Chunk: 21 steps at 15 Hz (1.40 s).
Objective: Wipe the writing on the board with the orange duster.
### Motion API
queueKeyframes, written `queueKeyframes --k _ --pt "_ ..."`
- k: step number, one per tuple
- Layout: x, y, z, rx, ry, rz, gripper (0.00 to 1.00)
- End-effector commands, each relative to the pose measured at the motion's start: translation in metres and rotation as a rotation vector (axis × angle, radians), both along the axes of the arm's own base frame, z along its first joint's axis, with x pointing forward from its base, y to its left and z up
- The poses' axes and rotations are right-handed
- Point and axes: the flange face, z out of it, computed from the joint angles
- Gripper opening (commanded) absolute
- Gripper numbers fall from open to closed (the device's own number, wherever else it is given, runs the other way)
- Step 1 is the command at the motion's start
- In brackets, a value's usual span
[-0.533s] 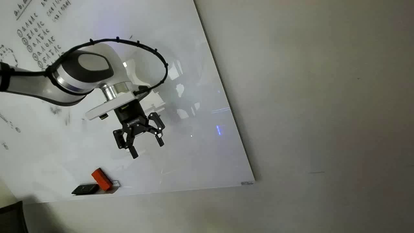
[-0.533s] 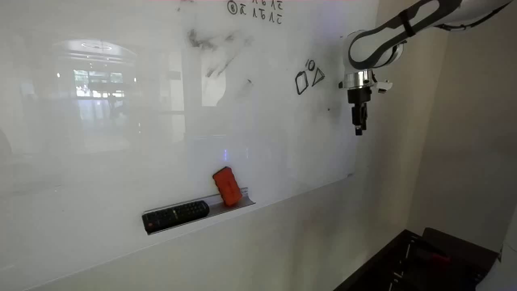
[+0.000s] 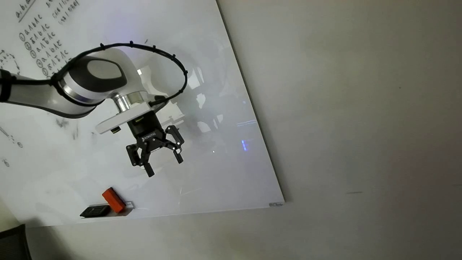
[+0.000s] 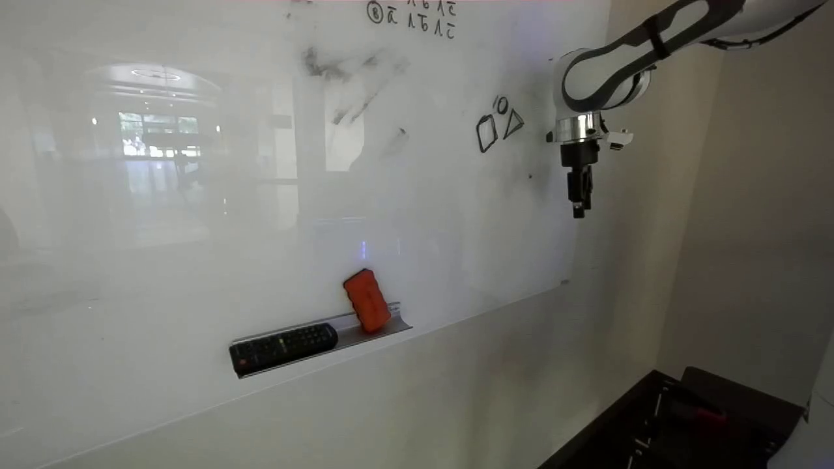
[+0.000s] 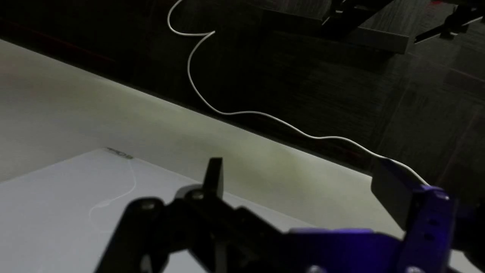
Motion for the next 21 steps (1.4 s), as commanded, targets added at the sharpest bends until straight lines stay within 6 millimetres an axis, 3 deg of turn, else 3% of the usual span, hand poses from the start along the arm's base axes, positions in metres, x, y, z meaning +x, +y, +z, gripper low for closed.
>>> queueKeyframes --k 1,5,11,12,13,16,18,21 --pt "-0.001 0.004 0.003 0.0 -0.01 0.008 1.0" --pt "-0.009 0.048 0.011 -0.015 -0.045 0.074 1.0" --pt "-0.052 0.119 0.023 -0.065 -0.069 0.243 1.0" --pt "-0.055 0.121 0.026 -0.101 -0.081 0.262 1.0" --pt "-0.036 0.115 0.021 -0.057 -0.044 0.216 1.0" --pt "-0.051 0.123 0.027 -0.085 -0.062 0.246 1.0" --pt "-0.049 0.126 0.027 -0.062 -0.072 0.246 1.0" --pt "-0.042 0.163 0.026 0.029 -0.137 0.258 1.0"
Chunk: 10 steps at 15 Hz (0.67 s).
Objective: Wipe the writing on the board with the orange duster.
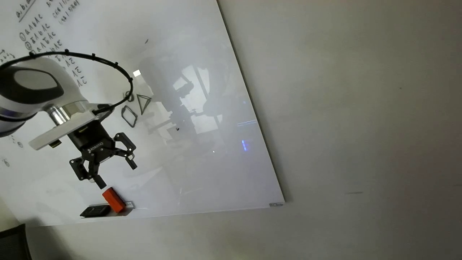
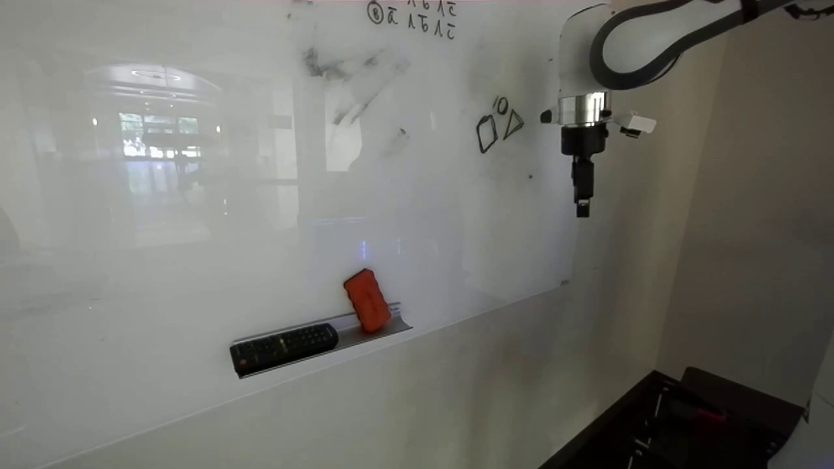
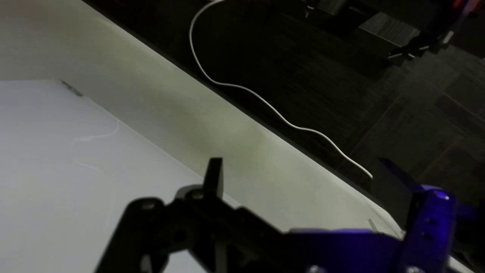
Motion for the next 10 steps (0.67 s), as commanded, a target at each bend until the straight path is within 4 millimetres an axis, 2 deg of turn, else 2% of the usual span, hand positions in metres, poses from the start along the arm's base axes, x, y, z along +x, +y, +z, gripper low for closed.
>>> queueKeyframes --k 1,4,7,9,10 --pt "0.009 0.046 0.002 0.115 -0.077 0.027 1.0" --pt "0.011 0.094 0.004 0.192 -0.181 0.059 1.0" --pt "0.003 0.145 -0.004 0.159 -0.281 0.09 1.0" --pt "-0.003 0.172 -0.012 0.136 -0.331 0.119 1.0" --pt "-0.005 0.179 -0.016 0.141 -0.327 0.153 1.0"
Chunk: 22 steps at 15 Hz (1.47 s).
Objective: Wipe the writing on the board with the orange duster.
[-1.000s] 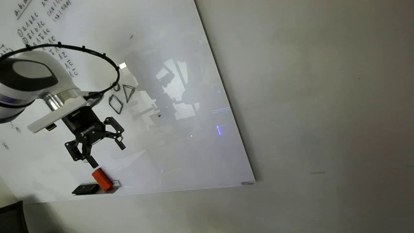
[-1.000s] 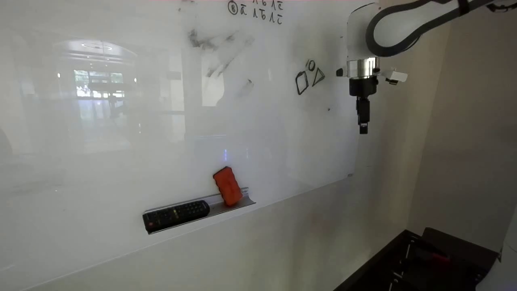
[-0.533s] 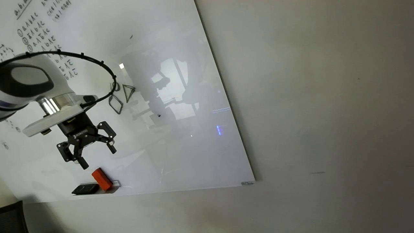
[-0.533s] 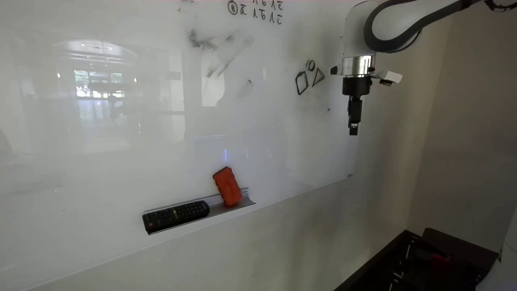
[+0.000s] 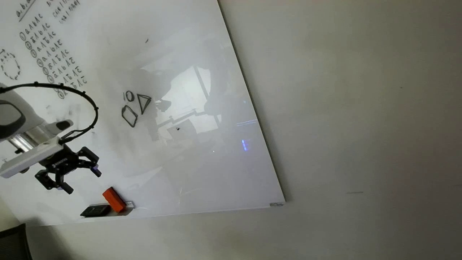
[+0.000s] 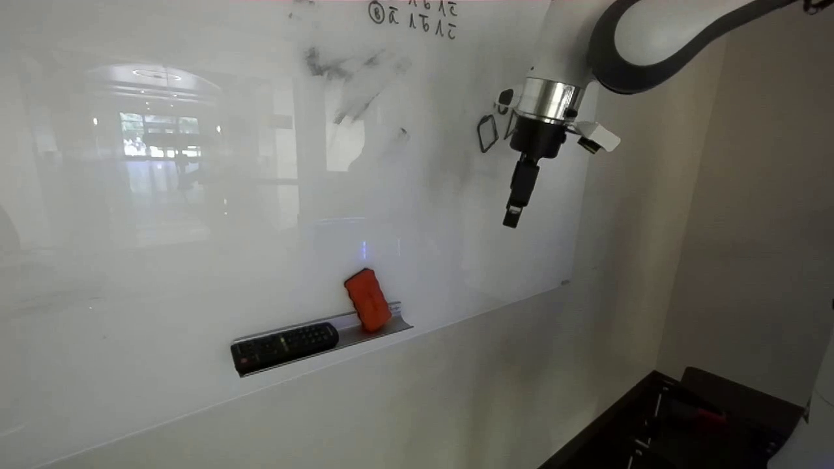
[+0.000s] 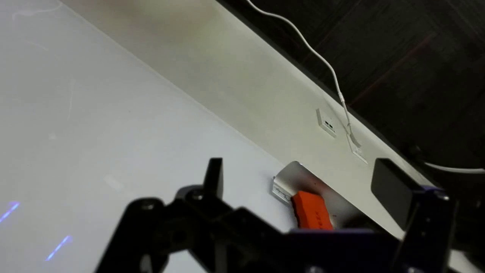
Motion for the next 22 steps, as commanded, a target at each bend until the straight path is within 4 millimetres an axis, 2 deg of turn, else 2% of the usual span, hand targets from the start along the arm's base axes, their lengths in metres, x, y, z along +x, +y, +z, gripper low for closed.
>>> queueKeyframes --k 1,6,10,13,15,19,22 --pt "-0.011 0.02 -0.012 -0.023 -0.045 0.062 1.0" --pt "-0.006 0.024 -0.015 -0.033 -0.023 0.014 1.0" --pt "-0.006 0.065 -0.03 -0.031 -0.104 -0.025 1.0" --pt "-0.017 0.104 -0.043 -0.052 -0.189 -0.029 1.0" --pt "-0.024 0.124 -0.051 -0.072 -0.238 -0.044 1.0" --pt "-0.041 0.153 -0.073 -0.144 -0.316 -0.064 1.0" --pt "-0.047 0.161 -0.092 -0.173 -0.387 -0.065 1.0"
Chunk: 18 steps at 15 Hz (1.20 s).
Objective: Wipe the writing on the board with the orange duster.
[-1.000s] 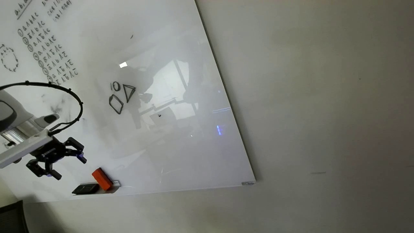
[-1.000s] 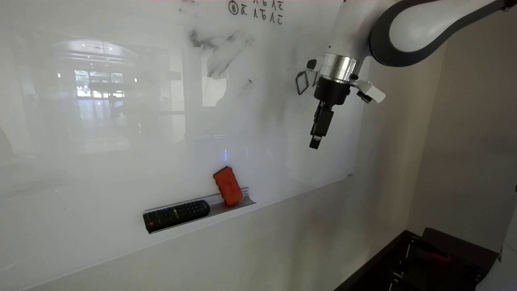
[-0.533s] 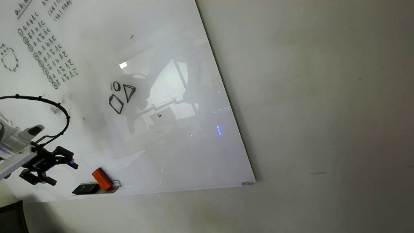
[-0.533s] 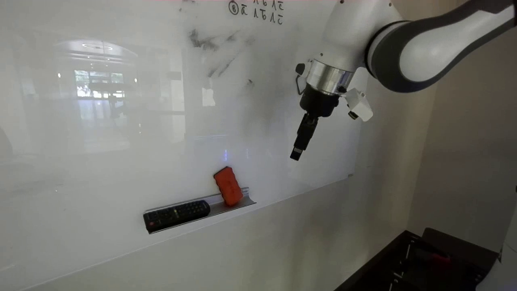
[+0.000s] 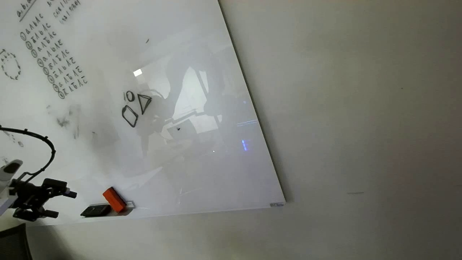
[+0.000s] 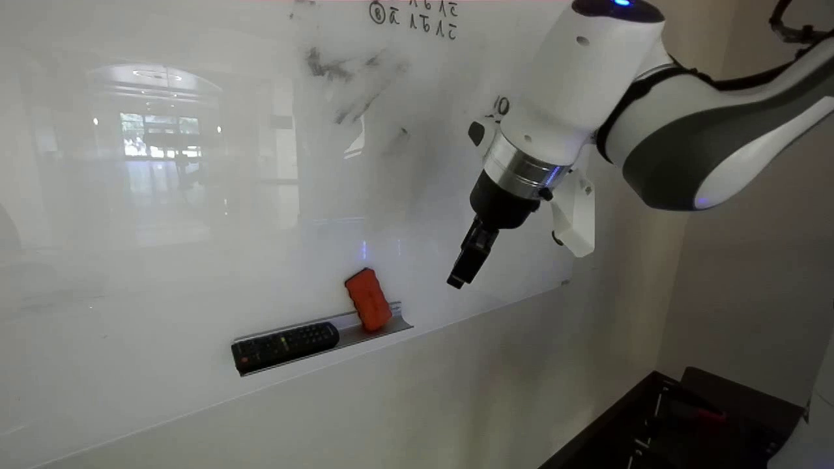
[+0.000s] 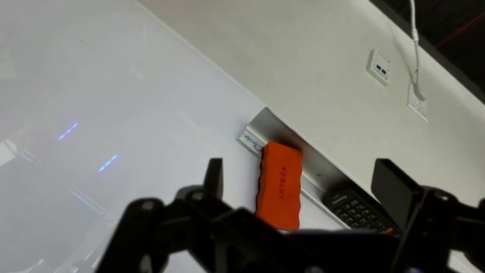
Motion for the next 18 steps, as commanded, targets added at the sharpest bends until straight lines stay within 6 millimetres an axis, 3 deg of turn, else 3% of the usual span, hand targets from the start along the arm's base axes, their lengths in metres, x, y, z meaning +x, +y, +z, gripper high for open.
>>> queueKeyframes --k 1,4,10,14,18 --pt "-0.001 0.005 -0.019 -0.009 -0.081 -0.002 1.0" --pt "-0.006 0.004 -0.032 0.034 -0.145 0.05 1.0" --pt "-0.005 0.002 -0.033 0.055 -0.14 0.085 1.0" --pt "-0.009 0.016 -0.031 -0.007 -0.334 -0.045 1.0" --pt "-0.013 0.023 -0.054 -0.051 -0.507 -0.099 1.0"
